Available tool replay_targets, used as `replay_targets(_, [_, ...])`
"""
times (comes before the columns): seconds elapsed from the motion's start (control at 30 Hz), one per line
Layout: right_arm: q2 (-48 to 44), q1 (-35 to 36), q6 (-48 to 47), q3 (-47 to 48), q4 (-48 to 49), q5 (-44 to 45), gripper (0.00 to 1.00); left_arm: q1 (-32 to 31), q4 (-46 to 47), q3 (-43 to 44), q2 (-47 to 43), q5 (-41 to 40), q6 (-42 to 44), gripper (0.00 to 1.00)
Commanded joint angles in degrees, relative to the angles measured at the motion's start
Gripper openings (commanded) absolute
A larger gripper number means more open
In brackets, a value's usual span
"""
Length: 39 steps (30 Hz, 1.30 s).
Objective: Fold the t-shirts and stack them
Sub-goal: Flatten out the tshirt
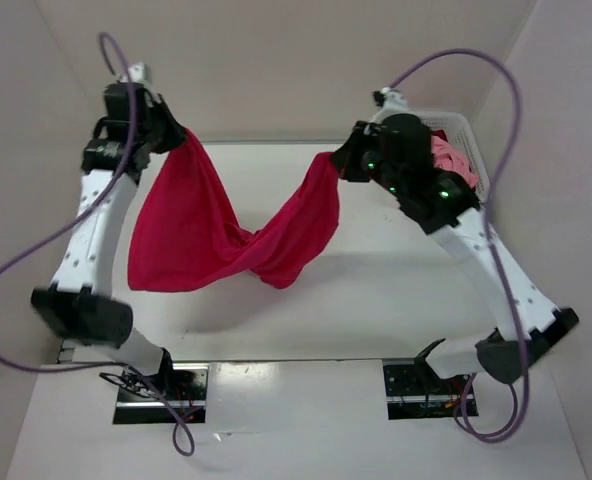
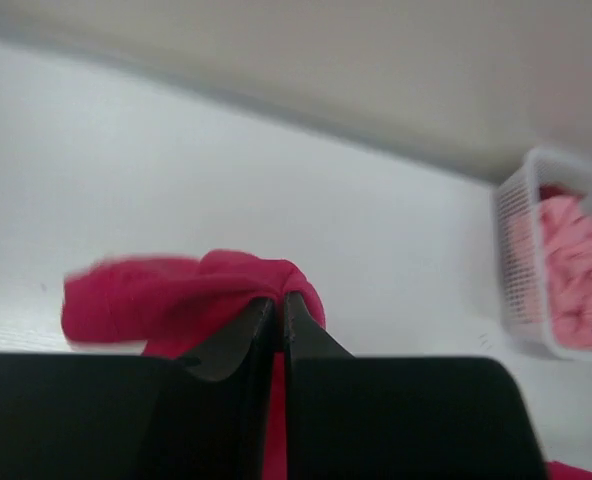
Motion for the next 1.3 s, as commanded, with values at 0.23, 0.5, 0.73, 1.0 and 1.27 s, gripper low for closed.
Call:
replay_targets(0.23, [6.3,-0.6,-2.4,-5.0,10.9,-4.1,0.0,3.9,4.7,16.4,31.0,10.4,-1.0,0.13])
replay_targets(0.5, [5.2,-2.2,3.8,-31.5,9.2,-7.3,0.01,7.5,0.6,12.4,37.4,10.5,1.4,1.0])
replay_targets(0.73, [0.9,-6.9,5.6,-38.2,9.3,-8.5,0.01,7.5,12.6,-30.8,13.4,10.8,-1.4,0.86])
replay_targets(1.0, [0.4,-7.4,6.1,-41.2,9.3,-10.7,0.02,7.5,21.0,-57.0,1.1,13.1,-17.3,0.59])
replay_targets(1.27, [-1.2,-7.4,6.6,-41.7,9.3,-11.7,0.02,7.5,30.0,-59.7,4.5,12.5,-28.1,0.59])
